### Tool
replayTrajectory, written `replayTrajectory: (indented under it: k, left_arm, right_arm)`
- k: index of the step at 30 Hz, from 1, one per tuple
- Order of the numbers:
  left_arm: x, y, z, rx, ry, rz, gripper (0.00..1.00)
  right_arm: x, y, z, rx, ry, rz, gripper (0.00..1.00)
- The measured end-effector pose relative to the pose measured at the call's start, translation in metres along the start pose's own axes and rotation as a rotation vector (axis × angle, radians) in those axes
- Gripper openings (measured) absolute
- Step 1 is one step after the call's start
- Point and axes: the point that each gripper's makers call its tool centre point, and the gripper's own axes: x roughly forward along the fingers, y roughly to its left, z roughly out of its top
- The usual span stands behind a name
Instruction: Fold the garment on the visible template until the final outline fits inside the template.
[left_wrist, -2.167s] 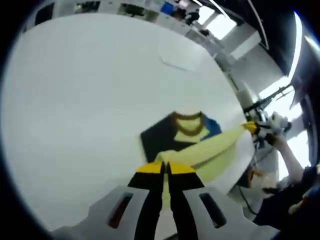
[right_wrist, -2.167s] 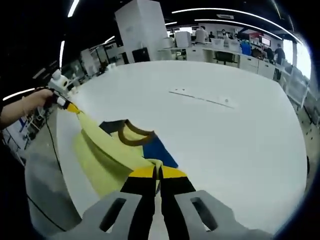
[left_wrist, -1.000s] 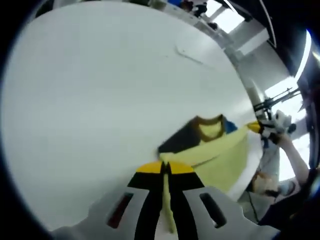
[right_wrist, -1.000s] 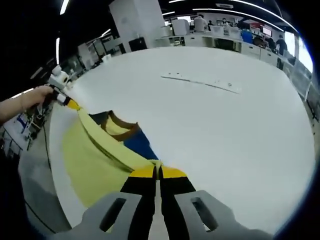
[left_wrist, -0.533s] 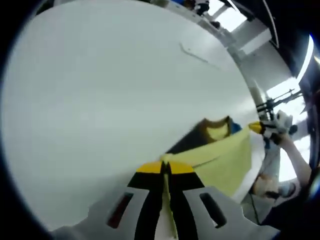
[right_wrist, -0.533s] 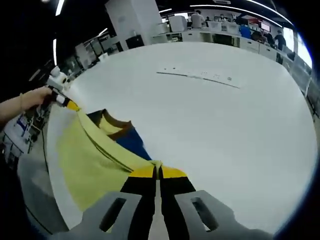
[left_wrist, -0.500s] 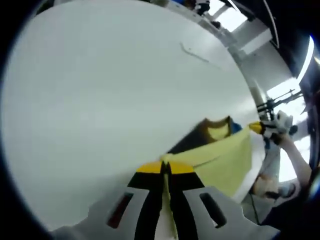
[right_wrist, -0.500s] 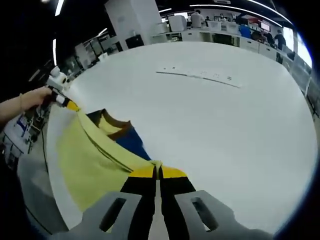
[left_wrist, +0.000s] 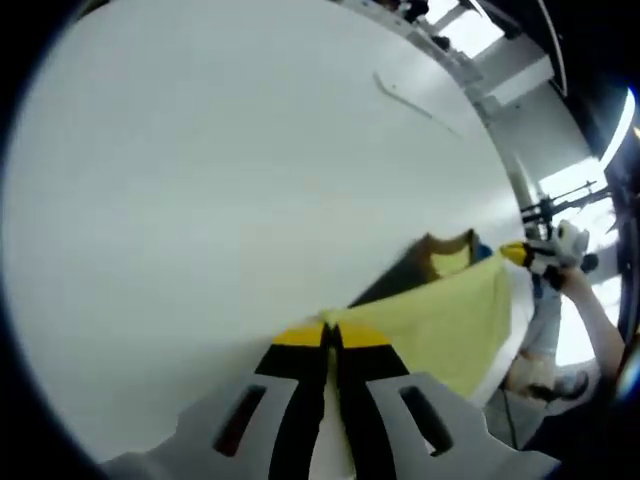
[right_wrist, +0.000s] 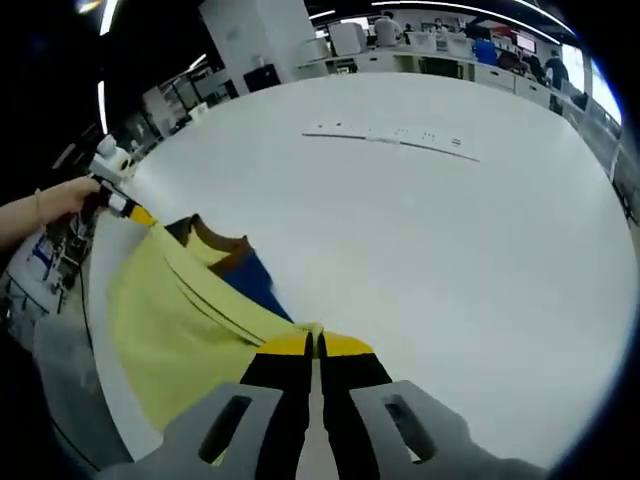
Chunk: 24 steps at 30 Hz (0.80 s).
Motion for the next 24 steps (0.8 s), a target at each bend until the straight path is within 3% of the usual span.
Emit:
replayTrajectory:
  k: [13,24]
  left_arm:
    - [0.001,0.002,0.001,-0.025,0.019,-0.01,0.0]
    - [-0.013,0.002,0.023,-0.006,-0.046,-0.01,0.0]
  right_arm:
    - [-0.001,-0.022,0.007,0.0,-0.03,-0.063,0.01]
    - [-0.018,-0.026,0.023,-0.17,-0.081,-0.106,0.03]
